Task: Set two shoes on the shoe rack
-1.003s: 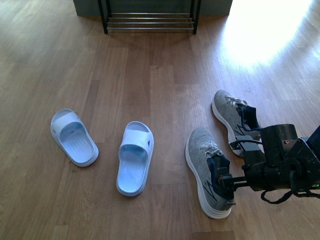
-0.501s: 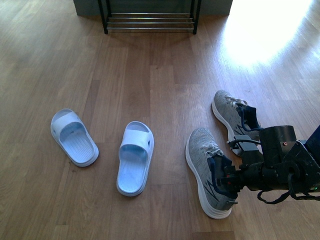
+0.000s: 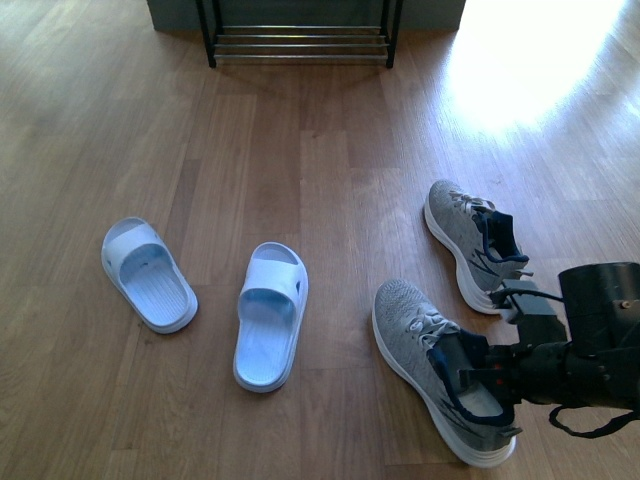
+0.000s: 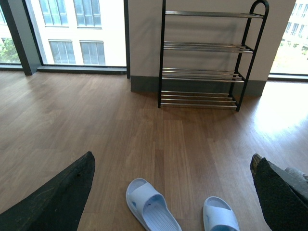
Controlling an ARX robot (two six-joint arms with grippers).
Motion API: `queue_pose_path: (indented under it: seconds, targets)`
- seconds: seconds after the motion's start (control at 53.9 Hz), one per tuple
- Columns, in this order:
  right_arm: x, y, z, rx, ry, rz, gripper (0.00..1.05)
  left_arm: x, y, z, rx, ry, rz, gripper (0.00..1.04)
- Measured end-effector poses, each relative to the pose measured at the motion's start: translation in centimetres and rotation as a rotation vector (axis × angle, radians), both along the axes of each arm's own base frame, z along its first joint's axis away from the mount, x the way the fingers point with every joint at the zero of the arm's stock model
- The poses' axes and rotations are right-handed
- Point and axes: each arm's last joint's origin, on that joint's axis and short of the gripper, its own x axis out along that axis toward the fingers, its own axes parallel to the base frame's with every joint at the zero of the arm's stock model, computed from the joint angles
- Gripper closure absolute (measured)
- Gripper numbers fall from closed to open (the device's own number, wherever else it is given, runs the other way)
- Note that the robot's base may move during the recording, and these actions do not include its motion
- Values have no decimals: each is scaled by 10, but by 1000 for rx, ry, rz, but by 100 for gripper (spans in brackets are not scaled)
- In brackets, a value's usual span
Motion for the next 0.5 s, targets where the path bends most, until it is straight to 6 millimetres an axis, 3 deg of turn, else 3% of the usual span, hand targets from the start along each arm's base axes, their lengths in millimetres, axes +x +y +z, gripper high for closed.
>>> queue_pose_path:
  seconds: [0.149, 0.446, 0.501]
  targets:
    - [-7, -13, 36, 0, -58, -45, 104, 0, 0, 0, 0, 0, 0, 9]
    - [-57, -52, 163, 35, -223, -189, 104, 0, 0, 0, 0, 0, 0, 9]
    - [-63, -55, 176, 43, -246, -197, 104, 0, 0, 0, 0, 0, 0, 9]
